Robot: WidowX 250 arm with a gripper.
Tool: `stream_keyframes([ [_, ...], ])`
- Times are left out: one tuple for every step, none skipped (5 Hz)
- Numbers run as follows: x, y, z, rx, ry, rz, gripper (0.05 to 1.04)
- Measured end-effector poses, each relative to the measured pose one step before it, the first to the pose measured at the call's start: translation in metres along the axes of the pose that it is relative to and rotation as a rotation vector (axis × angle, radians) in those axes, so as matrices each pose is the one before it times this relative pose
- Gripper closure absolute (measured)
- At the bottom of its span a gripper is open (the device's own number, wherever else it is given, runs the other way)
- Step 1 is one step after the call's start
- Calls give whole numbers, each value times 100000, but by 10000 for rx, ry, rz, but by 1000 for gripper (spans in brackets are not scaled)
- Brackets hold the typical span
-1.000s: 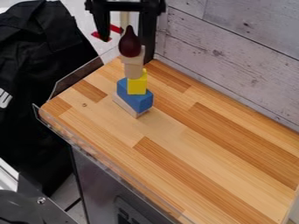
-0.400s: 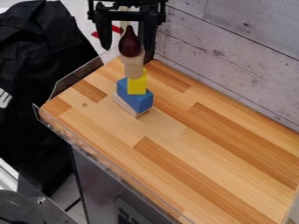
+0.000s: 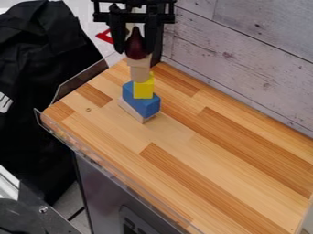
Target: Removed brown object from tower and placed it on the right side of the table
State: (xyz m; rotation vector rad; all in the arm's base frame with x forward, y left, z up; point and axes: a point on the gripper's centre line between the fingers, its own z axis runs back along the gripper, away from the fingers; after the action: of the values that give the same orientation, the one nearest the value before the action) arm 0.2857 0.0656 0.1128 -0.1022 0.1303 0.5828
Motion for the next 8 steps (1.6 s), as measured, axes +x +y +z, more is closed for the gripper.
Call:
stream_keyframes([
  [47,-13,0,-8,-30,31,545],
  [8,-49,-5,-2,-14,-30,545],
  [-184,13,-13,94,89,3,545],
  [-7,-1167,3034,74,-864,-335,545],
  [-119,-1589,2895,204,-745,-530,545],
  [-786,-1739,222,36,84,-587,545],
  [-1506,-2754,-914,-272,243,-864,545],
  [-2335,-3241,-2322,-228,423,-1156,545],
])
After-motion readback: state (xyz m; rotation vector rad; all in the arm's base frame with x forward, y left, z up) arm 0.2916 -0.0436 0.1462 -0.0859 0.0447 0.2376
